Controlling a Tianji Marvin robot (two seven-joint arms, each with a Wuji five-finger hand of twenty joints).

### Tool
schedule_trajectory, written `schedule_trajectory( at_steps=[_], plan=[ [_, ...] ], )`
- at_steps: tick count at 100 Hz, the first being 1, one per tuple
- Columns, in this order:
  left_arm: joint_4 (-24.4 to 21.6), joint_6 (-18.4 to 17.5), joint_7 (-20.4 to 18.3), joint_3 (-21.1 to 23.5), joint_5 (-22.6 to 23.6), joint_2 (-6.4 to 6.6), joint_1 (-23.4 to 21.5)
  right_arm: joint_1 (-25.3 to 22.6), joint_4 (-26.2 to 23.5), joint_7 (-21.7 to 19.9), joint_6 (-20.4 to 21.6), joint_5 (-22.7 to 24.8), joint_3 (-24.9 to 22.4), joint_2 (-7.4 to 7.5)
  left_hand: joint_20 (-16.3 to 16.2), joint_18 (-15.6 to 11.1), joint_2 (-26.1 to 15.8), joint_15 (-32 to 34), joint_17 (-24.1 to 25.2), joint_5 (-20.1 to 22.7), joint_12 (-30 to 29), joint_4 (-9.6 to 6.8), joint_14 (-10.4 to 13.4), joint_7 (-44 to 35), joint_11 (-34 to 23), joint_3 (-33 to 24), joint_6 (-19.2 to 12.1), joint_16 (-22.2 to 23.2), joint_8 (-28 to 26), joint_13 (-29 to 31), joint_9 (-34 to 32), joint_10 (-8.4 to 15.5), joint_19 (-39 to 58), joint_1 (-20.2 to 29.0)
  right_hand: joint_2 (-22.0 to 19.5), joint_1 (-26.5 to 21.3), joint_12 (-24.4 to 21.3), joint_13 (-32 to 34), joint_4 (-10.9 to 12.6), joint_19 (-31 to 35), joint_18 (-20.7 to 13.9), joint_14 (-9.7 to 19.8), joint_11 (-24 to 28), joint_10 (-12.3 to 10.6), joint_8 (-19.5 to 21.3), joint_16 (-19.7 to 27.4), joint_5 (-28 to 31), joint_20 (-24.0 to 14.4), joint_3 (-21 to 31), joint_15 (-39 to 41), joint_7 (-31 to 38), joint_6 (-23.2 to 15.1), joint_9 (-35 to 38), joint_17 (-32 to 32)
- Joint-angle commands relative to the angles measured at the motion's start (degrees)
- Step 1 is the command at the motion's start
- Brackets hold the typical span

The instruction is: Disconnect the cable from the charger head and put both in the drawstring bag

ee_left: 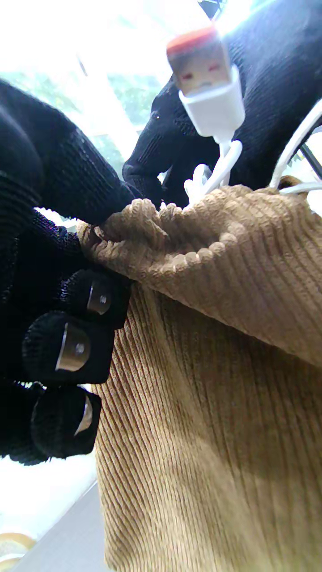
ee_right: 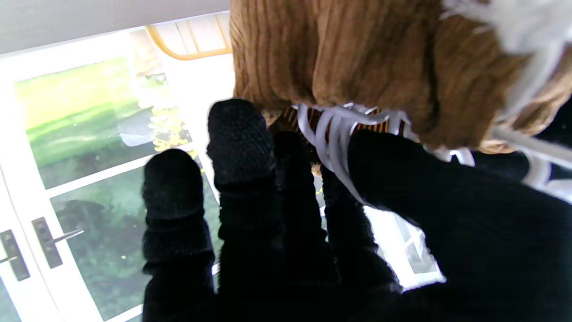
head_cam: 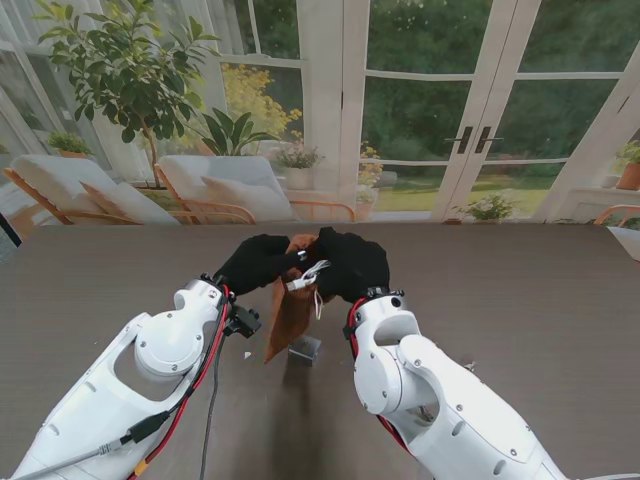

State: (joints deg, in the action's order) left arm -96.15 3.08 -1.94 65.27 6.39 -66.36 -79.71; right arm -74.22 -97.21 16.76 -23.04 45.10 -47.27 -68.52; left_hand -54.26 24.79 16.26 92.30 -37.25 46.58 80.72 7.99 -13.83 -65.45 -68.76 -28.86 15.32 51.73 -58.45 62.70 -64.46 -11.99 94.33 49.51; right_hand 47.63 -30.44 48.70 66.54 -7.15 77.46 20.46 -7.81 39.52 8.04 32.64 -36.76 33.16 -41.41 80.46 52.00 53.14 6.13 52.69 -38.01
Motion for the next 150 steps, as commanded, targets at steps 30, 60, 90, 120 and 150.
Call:
schedule_trajectory(
  at_steps=[30,60,90,120,150],
  plan=[
    [-1.15,-0.97,-2.10,0.95,0.45,0.39,-1.61,0.78,-1.70,-5.06,0.39,1.85,-0.82,1.20,-3.22,0.65,0.57,1.69,1.94,-1.93,2.65,3.03,1.01,-2.79,-0.41,-5.55,4.33,1.73,-1.62,-2.75,1.05,1.01,-1.03,2.21,-5.60,5.51,-5.42,-5.19,5.48,-2.98,-3.05,0.83,2.07,0.73,-0.07,-0.07,-5.62,-2.66,-6.95,-0.64,-5.01,0.15,-8.24,2.98],
    [-1.76,-1.95,-2.58,1.83,-0.24,0.57,-2.85,1.13,-1.81,-7.09,0.42,3.10,-0.63,1.79,-3.64,0.63,0.74,1.67,2.37,-1.96,2.80,3.08,0.64,-2.72,-0.36,-5.63,4.32,1.99,-1.72,-2.95,1.15,0.80,-1.31,2.16,-7.28,3.42,-5.85,-3.39,3.91,-3.19,-3.27,1.24,2.50,1.04,-0.73,0.01,1.81,-2.57,-8.51,-0.68,-4.07,-3.09,-5.60,2.03],
    [-1.78,-2.91,-2.44,2.25,-0.69,0.55,-3.24,1.49,-1.33,-6.70,0.38,4.30,-0.13,1.84,-3.89,0.63,0.83,1.61,2.39,-2.07,2.87,3.15,0.61,-2.70,-0.32,-5.74,4.16,2.10,-1.78,-3.00,1.19,0.76,-1.42,2.23,-4.57,2.44,-5.31,-1.25,-0.94,-2.88,-3.39,1.79,2.46,0.82,-6.04,0.04,3.55,-2.04,-8.72,-0.96,0.59,-4.16,-2.88,0.23],
    [-1.76,-3.32,-2.78,2.57,-1.01,0.63,-3.32,1.02,-1.61,-6.90,1.26,4.80,-1.29,2.14,-4.09,0.63,0.93,1.57,2.37,-2.04,3.07,3.36,0.60,-2.89,-0.38,-6.13,4.01,2.20,-1.96,-3.01,1.19,0.90,-1.51,1.89,-7.87,6.06,-5.57,-1.31,2.21,-2.84,-3.28,1.53,2.25,0.61,-4.66,-0.04,2.86,-1.75,-11.35,-1.37,-1.95,-4.67,-2.79,0.25],
    [-2.60,-3.15,-3.13,3.87,-0.87,0.81,-4.04,0.16,-1.33,-9.82,3.89,5.23,-3.73,3.18,-4.19,0.63,1.04,1.58,2.37,-2.00,3.35,3.64,0.76,-3.17,-0.42,-6.83,3.84,2.26,-2.06,-3.03,1.19,1.00,-1.55,1.37,-10.73,13.63,-6.59,-3.96,4.36,-4.23,-2.64,0.40,-0.61,0.49,-0.95,0.10,-1.94,-1.80,-18.71,-3.69,-8.69,-5.60,-5.19,2.14]
  ],
)
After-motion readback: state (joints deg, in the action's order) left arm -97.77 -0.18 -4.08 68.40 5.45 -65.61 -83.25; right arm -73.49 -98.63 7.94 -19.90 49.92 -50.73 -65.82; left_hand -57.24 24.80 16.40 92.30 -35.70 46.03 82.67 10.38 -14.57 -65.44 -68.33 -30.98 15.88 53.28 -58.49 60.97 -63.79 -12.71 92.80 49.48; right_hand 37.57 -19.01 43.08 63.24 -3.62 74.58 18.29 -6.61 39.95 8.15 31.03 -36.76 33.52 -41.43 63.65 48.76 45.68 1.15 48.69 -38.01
